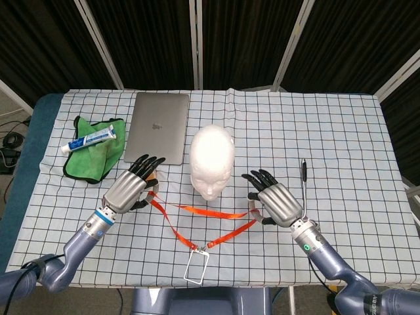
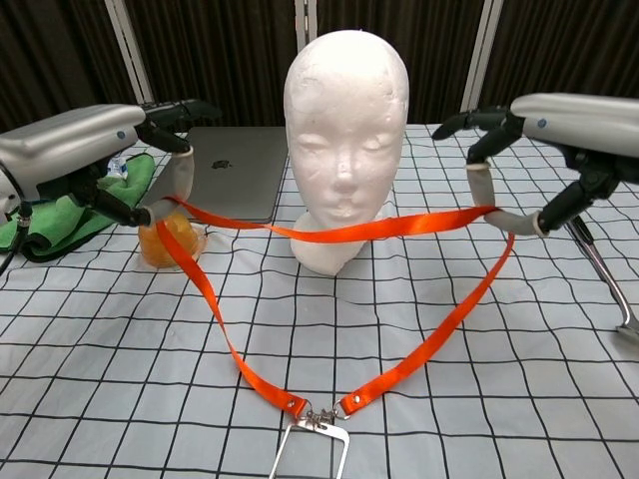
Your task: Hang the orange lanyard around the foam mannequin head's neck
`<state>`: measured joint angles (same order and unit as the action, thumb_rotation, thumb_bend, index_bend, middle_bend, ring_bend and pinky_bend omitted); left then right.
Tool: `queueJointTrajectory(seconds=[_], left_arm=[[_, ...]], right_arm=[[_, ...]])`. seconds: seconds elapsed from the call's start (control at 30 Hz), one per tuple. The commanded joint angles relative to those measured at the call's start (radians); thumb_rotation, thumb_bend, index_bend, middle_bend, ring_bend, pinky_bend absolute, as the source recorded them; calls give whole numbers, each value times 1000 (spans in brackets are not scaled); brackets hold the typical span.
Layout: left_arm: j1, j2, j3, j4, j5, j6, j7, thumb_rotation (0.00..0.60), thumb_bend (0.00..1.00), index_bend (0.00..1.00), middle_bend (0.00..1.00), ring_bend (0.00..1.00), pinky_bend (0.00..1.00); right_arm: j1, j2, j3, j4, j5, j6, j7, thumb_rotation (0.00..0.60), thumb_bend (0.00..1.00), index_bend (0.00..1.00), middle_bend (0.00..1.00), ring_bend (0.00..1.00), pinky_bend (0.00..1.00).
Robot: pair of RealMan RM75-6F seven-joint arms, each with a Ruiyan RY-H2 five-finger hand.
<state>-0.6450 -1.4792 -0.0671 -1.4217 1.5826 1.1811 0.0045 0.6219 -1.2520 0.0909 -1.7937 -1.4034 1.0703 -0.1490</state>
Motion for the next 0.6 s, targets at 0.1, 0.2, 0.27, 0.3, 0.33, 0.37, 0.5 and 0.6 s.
queueJointTrajectory(seconds=[0.1,0.2,0.27,0.3,0.33,0.37,0.5,0.6], left_arm=[[-10,54,-43,-125,-13,10,38,600,530,746,0,0,0],[-21,71,-72,-178,-47,-6,67,600,530,746,0,0,0],[-28,79,-96,-212,-82,-18,68,600,530,747,0,0,0],[-32,82,-110,-229,-104,-25,70,600,530,747,0,0,0],[-34,84,-123,-245,-127,-31,71,600,530,747,0,0,0],[-37,86,-138,-261,-153,-37,69,600,530,747,0,0,0],[-49,100,-186,-307,-255,-62,102,600,530,753,0,0,0],[-66,117,-223,-342,-359,-87,166,600,532,755,0,0,0]], right_arm=[[9,29,35,-44,2,11,-34,600,622,733,88,0,0],[20,45,61,-71,23,11,-63,600,622,733,88,0,0],[28,53,87,-93,61,7,-66,600,622,733,88,0,0],[33,58,102,-110,91,1,-62,600,623,733,88,0,0],[37,64,116,-126,120,-5,-58,600,623,733,88,0,0],[42,70,131,-143,147,-9,-50,600,623,733,88,0,0],[54,89,177,-174,216,-9,-41,600,622,733,88,0,0],[64,100,213,-186,282,-14,-13,600,623,733,88,0,0]])
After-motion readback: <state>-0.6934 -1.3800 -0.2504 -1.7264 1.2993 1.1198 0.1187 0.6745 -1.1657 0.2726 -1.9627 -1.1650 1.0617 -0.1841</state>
